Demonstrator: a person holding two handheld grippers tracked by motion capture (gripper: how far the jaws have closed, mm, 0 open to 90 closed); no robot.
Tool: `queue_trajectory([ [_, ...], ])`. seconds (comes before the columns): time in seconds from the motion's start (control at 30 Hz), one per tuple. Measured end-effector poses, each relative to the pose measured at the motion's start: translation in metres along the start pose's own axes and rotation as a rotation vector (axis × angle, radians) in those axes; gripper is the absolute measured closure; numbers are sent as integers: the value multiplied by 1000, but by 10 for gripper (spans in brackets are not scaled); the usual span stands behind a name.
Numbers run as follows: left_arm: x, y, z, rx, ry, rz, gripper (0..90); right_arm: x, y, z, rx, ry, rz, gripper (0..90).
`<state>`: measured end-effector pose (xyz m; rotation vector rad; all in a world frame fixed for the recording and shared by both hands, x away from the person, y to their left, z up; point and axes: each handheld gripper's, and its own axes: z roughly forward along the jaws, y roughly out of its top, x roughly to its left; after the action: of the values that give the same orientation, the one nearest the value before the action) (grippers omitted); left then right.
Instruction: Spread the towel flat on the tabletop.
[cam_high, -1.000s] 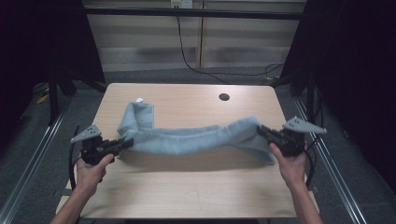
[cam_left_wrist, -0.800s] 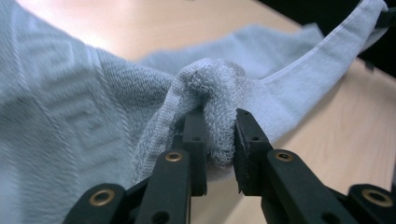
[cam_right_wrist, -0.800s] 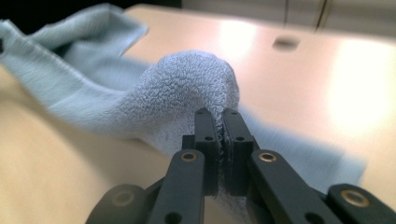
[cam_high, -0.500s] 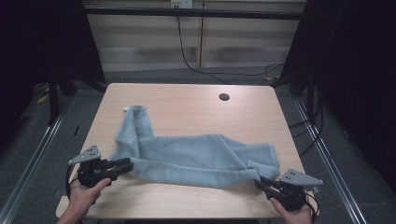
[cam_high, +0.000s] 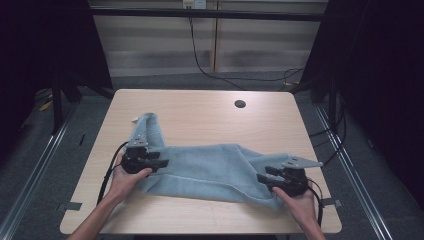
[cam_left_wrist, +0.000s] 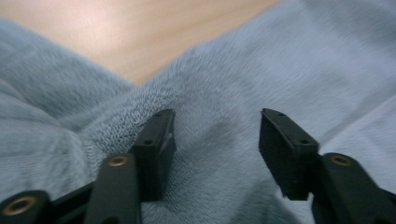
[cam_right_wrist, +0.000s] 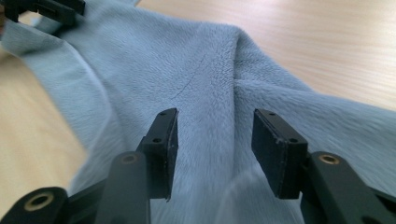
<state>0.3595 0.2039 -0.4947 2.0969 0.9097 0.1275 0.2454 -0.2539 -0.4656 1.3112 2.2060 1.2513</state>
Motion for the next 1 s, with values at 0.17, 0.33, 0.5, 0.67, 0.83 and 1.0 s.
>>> queue_trajectory([
  [0.17,-6,-13,-4,47,-8,46,700,7,-3,45,152,-36,-56,579],
  [0.33,-18,-28,-16,57,-55,61,804,2,2,60,169,-62,-71,839],
  [0.5,-34,-38,-21,70,-128,78,833,-14,19,83,152,-85,-57,846],
  [0.67,-47,-42,-20,78,-189,64,833,-30,46,114,142,-99,-62,785],
  [0.83,-51,-41,-22,67,-210,51,779,-31,72,108,23,-70,-32,571],
  [1.0,-42,-26,-29,-8,-198,29,750,-29,76,76,-3,-85,-47,530],
])
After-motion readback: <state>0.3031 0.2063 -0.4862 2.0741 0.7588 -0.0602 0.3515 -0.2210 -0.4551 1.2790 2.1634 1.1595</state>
